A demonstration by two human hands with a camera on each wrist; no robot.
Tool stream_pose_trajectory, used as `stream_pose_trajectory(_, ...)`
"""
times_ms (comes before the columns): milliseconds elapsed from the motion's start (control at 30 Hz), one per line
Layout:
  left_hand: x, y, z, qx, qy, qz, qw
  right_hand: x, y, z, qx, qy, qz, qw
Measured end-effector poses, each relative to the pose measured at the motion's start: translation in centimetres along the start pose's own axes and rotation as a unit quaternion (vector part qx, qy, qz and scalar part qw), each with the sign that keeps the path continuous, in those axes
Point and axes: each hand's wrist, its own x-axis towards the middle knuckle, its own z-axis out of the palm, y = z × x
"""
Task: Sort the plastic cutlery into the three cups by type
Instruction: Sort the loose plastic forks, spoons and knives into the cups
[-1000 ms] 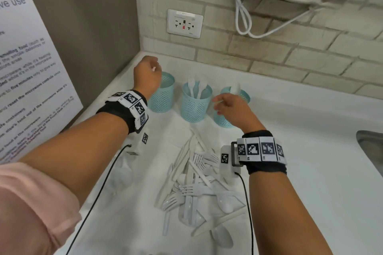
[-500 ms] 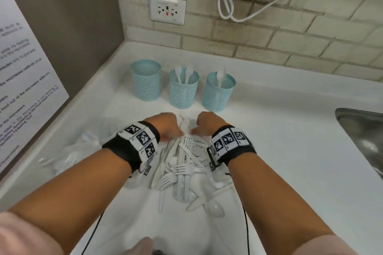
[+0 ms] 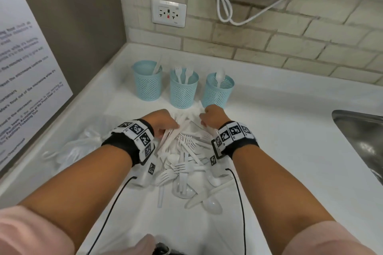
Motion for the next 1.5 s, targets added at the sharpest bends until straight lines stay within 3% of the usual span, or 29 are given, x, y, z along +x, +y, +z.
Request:
stream_pose_trajectory(67,0.1,0.2,0.0,0.001,0.012,0.009,1.0,0.1,0.0,-0.5,0.128,0.019,0.007,0.992)
stream_pose_trajectory(167,0.4,0.4,0.1,-0.026,0.032,0.018,0.999,-0.3,-0.4,-1.4,0.346,0.056,0.014,0.936)
stream_pose_trajectory(267,0.7,0.4,0.1,-0.046,0.054,0.036,0.997,-0.7,-0.4,-2.2,0.423,0.111,0.0,0.899)
stream_pose_trajectory(367,1.1,0.4,0.1,-0.072,0.071,0.055,0.993,-1.1,0.2,-2.4,0.436,0.11,-0.009,0.893)
stream_pose_trajectory(467,1.2,0.5,0.3,-0.072,0.093,0.076,0.99,-1.7,0.7,-2.7,0.358,0.05,-0.016,0.932)
stream_pose_trajectory(567,1.2,0.6,0.6,-0.095,0.098,0.083,0.987,-2.6,0.7,-2.7,0.105,-0.077,-0.03,0.991)
stream_pose_trajectory(633,1.0,0.7,0.8,-0.12,0.088,0.086,0.985,-2.8,0.8,-1.9,-0.046,-0.136,-0.018,0.99)
stream_pose_trajectory(700,1.0,0.8,1.0,-0.144,0.077,0.096,0.982,-2.8,1.1,-1.0,-0.104,-0.138,-0.009,0.985)
stream_pose_trajectory(867,0.7,1.0,1.2,-0.134,0.043,0.133,0.981,-3.2,0.5,-0.6,-0.146,-0.111,-0.029,0.983)
stream_pose_trajectory(1033,0.2,1.5,1.1,-0.07,0.009,0.208,0.975,-3.1,-0.9,-3.4,-0.161,-0.089,-0.07,0.98)
stream_pose_trajectory(1200,-0.2,2.4,0.8,-0.011,-0.01,0.256,0.967,-4.2,-2.7,-8.4,0.028,-0.054,-0.095,0.994)
stream_pose_trajectory(1300,-0.3,2.7,0.6,-0.031,0.022,0.266,0.963,-3.9,-2.6,-9.2,0.205,0.01,-0.111,0.972)
stream_pose_trajectory(1400,-0.1,2.6,0.2,-0.087,0.012,0.259,0.962,-2.9,-2.4,-8.0,0.413,0.072,-0.065,0.905)
stream_pose_trajectory(1500,0.2,2.3,0.2,-0.17,0.01,0.227,0.959,-2.6,-2.6,-6.8,0.581,0.022,0.009,0.814)
